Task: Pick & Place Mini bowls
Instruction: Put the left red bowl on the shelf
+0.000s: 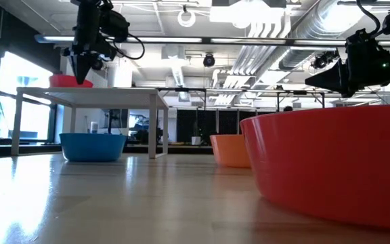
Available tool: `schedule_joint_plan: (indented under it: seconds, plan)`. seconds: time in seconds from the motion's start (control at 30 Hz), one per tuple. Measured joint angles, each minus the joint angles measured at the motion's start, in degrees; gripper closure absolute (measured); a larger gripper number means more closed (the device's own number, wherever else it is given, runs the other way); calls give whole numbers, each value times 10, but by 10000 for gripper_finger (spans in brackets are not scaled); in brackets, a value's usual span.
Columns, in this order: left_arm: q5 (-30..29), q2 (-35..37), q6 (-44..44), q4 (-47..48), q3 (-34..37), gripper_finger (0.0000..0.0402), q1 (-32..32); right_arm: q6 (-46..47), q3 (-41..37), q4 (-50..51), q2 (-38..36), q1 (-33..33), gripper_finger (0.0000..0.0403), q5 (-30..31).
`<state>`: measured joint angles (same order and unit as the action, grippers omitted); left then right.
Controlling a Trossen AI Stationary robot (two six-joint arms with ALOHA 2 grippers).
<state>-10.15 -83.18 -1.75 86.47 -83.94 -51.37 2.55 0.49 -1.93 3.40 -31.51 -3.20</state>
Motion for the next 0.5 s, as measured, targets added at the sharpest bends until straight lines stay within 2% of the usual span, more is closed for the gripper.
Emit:
schedule_joint_plan:
  seconds: [0.5]
  plan:
    - [0,0,0,6,0,394,0,0,0,0,0,0,402,0]
